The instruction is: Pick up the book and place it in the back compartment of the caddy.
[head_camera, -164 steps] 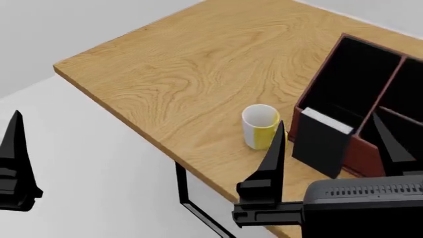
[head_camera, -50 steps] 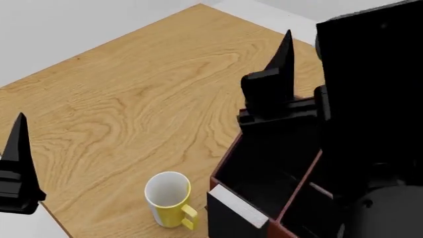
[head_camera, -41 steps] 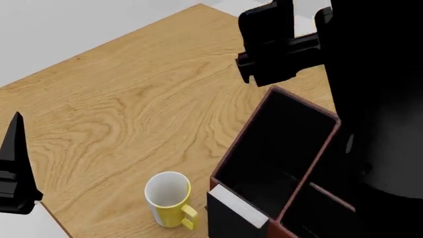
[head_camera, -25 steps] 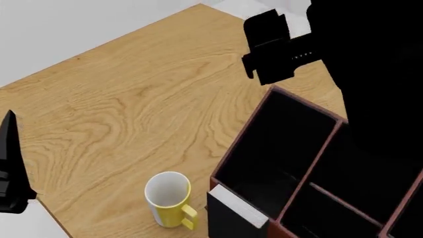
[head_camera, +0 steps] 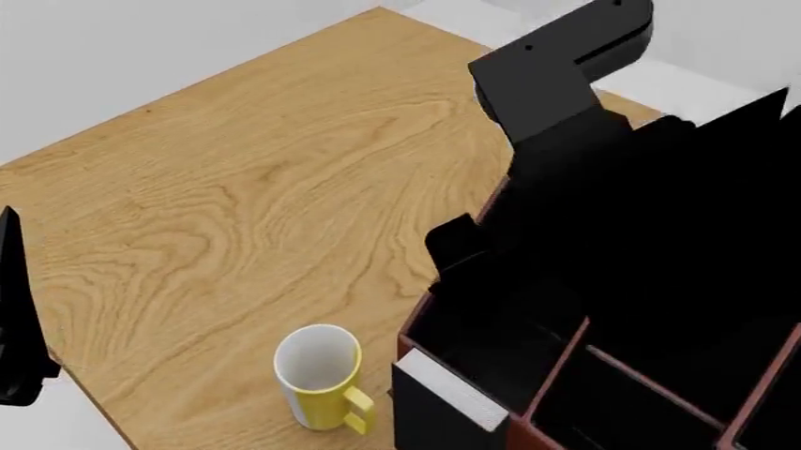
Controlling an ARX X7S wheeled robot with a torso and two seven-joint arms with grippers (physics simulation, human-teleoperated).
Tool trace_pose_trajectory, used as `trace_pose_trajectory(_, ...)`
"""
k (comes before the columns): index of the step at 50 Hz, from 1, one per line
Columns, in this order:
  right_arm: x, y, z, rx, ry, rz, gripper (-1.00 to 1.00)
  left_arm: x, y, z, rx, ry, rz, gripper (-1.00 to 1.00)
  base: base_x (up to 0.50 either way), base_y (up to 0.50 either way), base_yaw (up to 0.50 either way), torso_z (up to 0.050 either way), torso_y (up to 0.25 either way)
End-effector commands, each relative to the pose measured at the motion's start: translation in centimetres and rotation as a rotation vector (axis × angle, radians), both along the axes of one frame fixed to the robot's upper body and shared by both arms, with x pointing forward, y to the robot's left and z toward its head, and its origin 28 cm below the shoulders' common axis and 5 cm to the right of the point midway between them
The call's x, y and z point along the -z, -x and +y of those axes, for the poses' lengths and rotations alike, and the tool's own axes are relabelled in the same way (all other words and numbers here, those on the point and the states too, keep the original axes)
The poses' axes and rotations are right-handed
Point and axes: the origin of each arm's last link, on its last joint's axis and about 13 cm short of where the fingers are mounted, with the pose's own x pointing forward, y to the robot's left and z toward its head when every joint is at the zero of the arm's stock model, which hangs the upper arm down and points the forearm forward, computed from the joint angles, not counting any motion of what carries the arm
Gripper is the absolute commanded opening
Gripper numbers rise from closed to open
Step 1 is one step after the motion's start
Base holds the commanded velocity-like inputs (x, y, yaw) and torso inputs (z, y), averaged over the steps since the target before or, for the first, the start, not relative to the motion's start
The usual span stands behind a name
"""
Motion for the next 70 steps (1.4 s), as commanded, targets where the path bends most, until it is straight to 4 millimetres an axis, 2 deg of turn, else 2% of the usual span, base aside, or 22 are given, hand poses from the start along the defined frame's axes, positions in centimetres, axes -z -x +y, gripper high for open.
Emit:
trace_pose_trajectory(1, 3.1, -0.6, 0.7, -0.091, 0.026, 0.119, 1.00, -0.1, 0.1, 0.0, 0.002, -0.001, -0.002, 1.00, 0.00, 0.00, 0.00, 0.000, 0.000)
trace_pose_trajectory(9, 4.1, -1.6, 1.2, -0.158, 0.007, 0.165, 1.00, -0.1, 0.1, 0.0, 0.004, -0.004, -0.001, 1.00, 0.00, 0.00, 0.00, 0.000, 0.000)
trace_pose_trajectory(14, 4.4, -3.0, 1.5, -0.163, -0.021, 0.168, 1.00, 0.0, 0.1, 0.0, 0.006, -0.008, -0.002, 1.00, 0.00, 0.00, 0.00, 0.000, 0.000)
trace_pose_trajectory(23, 5.6, -4.1, 2.0, -0.171, -0.028, 0.197, 1.00, 0.0, 0.0, 0.1, 0.007, -0.009, 0.001, 1.00, 0.00, 0.00, 0.00, 0.000, 0.000)
trace_pose_trajectory(33, 6.9, -7.2, 2.0, -0.172, -0.043, 0.228, 1.00, 0.1, 0.0, 0.0, 0.011, -0.013, 0.001, 1.00, 0.00, 0.00, 0.00, 0.000, 0.000)
trace_pose_trajectory(59, 12.6, -8.5, 3.2, -0.209, -0.024, 0.378, 1.00, 0.0, 0.1, -0.1, 0.018, -0.016, 0.001, 1.00, 0.00, 0.00, 0.00, 0.000, 0.000)
trace_pose_trajectory(70, 13.8, -8.6, 3.7, -0.220, 0.002, 0.407, 1.00, 0.1, -0.1, -0.1, 0.022, -0.015, 0.004, 1.00, 0.00, 0.00, 0.00, 0.000, 0.000)
